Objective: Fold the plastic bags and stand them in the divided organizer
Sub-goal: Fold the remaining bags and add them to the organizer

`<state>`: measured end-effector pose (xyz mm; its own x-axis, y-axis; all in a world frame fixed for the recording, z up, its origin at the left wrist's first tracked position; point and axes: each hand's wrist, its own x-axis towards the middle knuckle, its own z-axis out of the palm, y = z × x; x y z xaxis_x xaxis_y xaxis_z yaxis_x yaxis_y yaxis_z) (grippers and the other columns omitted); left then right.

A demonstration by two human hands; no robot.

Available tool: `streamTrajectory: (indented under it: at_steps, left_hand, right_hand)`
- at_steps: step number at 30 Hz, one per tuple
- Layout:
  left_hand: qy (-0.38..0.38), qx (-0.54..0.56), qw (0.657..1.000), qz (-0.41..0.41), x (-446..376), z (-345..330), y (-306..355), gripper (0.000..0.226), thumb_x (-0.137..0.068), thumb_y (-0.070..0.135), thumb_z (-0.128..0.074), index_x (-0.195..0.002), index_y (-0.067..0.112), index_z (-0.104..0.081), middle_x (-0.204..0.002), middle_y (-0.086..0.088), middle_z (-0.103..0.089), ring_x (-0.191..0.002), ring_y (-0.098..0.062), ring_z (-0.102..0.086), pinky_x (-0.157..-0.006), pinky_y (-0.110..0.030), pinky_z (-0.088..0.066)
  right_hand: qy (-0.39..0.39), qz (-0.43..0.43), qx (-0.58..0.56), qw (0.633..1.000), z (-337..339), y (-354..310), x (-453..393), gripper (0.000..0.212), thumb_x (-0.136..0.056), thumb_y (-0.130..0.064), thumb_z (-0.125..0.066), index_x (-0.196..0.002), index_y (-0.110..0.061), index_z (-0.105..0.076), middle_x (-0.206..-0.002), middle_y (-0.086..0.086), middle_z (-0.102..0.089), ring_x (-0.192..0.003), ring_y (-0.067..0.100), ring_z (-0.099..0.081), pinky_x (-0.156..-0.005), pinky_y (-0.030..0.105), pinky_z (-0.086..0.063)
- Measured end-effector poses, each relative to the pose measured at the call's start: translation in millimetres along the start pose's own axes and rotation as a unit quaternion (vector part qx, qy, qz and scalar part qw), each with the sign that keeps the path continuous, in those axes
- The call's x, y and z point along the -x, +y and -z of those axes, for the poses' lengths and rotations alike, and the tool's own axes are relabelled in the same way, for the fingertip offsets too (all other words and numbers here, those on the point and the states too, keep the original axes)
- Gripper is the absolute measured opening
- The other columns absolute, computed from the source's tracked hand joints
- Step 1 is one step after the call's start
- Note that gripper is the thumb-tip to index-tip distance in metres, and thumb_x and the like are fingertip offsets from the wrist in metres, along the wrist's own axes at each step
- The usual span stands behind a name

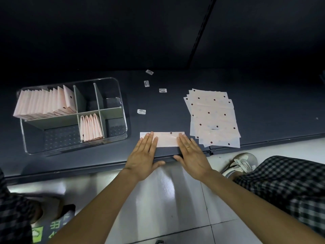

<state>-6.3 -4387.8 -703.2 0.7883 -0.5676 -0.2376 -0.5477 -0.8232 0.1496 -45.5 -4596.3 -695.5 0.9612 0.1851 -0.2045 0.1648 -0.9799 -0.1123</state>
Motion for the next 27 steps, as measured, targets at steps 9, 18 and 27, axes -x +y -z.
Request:
streamTrajectory:
  at_steps: [9, 18, 27]
  left_hand:
    - [0.137, -0.027, 0.988, -0.070, 13.1, 11.0, 11.7, 0.073, -0.047, 0.052, -0.088, -0.102, 0.009, -0.068, -0.118, -0.011, -0.064, -0.103, -0.026, -0.063, -0.092, -0.034, -0.050]
    - [0.246, 0.056, 0.964, -0.079, 24.6, -1.0, 2.9, 0.033, -0.065, 0.020, -0.084, -0.093, 0.009, -0.071, -0.098, -0.007, -0.068, -0.095, -0.021, -0.068, -0.093, -0.038, -0.052]
    - [0.231, 0.119, 0.959, -0.109, 31.5, -7.4, 1.2, 0.025, -0.067, -0.004, -0.077, -0.087, 0.009, -0.068, -0.092, -0.006, -0.069, -0.093, -0.022, -0.068, -0.090, -0.033, -0.053]
  right_hand:
    - [0.147, 0.098, 0.095, 0.980, 2.6, -23.6, 29.4, 0.060, -0.079, -0.057, -0.061, -0.117, -0.011, -0.065, -0.113, 0.005, -0.067, -0.092, 0.021, -0.064, -0.089, 0.032, -0.050]
    - [0.001, 0.175, -0.090, 0.980, 22.3, -18.8, 9.4, 0.072, -0.079, -0.051, -0.066, -0.138, -0.015, -0.046, -0.141, 0.002, -0.048, -0.127, 0.024, -0.046, -0.108, 0.041, -0.035]
    - [0.045, 0.238, -0.032, 0.970, 22.1, -18.3, -15.8, 0.057, -0.064, -0.023, -0.085, -0.117, -0.017, -0.066, -0.121, 0.001, -0.064, -0.109, 0.024, -0.062, -0.095, 0.040, -0.047]
